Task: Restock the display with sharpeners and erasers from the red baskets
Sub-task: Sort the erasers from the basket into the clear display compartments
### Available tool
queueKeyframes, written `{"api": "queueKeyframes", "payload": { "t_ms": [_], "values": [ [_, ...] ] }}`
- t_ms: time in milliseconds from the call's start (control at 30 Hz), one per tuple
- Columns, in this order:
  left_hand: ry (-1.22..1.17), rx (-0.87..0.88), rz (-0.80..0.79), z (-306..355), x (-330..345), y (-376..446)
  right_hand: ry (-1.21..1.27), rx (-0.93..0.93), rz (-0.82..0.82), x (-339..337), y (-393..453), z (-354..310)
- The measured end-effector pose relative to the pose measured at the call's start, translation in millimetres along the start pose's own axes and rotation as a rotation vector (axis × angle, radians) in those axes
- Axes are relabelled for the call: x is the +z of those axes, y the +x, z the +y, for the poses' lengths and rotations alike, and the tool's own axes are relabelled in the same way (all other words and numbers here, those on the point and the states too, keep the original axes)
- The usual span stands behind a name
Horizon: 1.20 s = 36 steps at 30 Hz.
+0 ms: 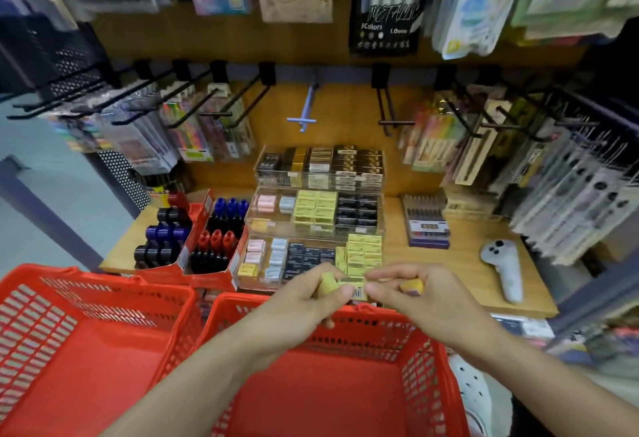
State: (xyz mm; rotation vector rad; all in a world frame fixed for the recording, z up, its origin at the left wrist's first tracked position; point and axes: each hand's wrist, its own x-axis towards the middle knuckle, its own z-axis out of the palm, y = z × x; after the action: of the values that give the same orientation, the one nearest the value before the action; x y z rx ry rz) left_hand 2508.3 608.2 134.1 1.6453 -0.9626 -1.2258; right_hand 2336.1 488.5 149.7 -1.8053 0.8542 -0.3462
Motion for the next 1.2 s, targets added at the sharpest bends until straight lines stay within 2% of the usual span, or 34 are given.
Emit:
{"api": "queueKeyframes", "payload": {
  "t_ms": [133, 200, 267, 333, 400, 500, 633, 833, 933, 1067, 1200],
  "values": [
    [0.2, 0.233, 0.103, 5, 8, 5, 0.349, 0.267, -0.156, 3, -7, -5],
    [0.301, 0.319, 0.127, 8, 9, 8, 0.476, 0.331, -0.133, 5, -8, -7],
    [0.285, 0.321, 0.105, 9, 8, 11, 0.536, 0.346, -0.071, 5, -9, -9],
    [0.124, 0.241, 0.096, 9, 9, 10, 0.381, 0.221, 0.062, 7, -11, -8],
    [-0.093, 0.109, 0.137, 6, 11, 7, 0.137, 0.005, 0.219, 9, -13, -7],
    [-0.365, -0.067, 0.124, 1, 13, 3, -0.073, -0.19, 0.326, 16, -17, -10],
    [-0.585, -0.072, 0.045, 5, 12, -6, -0.061, -0.321, 0.363, 30, -14, -16],
    [-0.652, -0.045, 0.122, 3, 2, 1, -0.047, -0.36, 0.347, 54, 0, -17],
    [-0.474, -0.044, 0.154, -1, -10, 18, -0.061, -0.259, 0.299, 53, 10, -8],
    [0.081, -0.199, 0.296, -19, -32, 62, -0.03, -0.018, 0.341, 26, 32, 24],
    [0.25, -0.278, 0.244, -32, -31, 103, -0.079, 0.107, 0.39, 7, 48, 56]
  ]
}}
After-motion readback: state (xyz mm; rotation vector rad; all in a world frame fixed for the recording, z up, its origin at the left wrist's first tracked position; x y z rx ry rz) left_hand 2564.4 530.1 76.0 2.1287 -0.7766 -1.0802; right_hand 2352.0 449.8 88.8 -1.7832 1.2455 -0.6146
